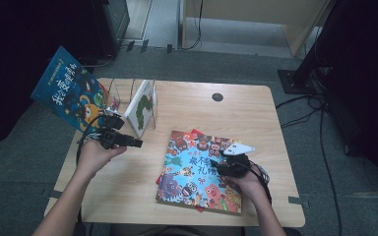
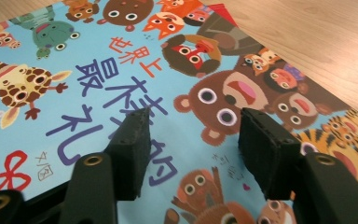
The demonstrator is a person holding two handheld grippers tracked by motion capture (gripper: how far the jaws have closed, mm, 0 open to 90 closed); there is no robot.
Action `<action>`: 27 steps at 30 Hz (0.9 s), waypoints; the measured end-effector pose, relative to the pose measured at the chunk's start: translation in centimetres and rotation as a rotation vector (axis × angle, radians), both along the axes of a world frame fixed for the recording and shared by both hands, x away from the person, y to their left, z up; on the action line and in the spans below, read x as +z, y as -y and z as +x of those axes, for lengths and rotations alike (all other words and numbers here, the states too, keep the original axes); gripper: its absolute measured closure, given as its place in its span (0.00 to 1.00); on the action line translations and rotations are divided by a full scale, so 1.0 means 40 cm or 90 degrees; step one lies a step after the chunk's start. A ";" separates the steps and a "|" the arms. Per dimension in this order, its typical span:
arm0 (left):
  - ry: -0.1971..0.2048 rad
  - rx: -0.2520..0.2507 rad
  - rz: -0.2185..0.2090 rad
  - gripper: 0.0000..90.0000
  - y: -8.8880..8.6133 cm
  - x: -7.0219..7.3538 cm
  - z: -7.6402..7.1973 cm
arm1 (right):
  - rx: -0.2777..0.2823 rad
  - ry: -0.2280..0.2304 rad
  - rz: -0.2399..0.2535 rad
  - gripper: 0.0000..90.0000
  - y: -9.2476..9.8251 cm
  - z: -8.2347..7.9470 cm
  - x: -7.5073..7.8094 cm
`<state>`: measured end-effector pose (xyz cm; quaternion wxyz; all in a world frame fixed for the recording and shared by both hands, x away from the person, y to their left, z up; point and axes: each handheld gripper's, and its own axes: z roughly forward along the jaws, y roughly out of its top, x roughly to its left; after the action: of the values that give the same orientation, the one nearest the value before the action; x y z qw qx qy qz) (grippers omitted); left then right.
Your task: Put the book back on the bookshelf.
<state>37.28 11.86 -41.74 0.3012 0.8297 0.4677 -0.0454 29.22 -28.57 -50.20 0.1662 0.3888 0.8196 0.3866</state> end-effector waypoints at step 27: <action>0.024 -0.100 0.011 0.68 0.133 -0.094 0.003 | -0.071 0.005 0.007 0.73 0.102 -0.044 0.000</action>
<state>37.40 6.55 -45.50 0.2986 0.8671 0.3958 -0.0490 27.46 -32.63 -50.22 0.1887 0.4329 0.7940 0.3829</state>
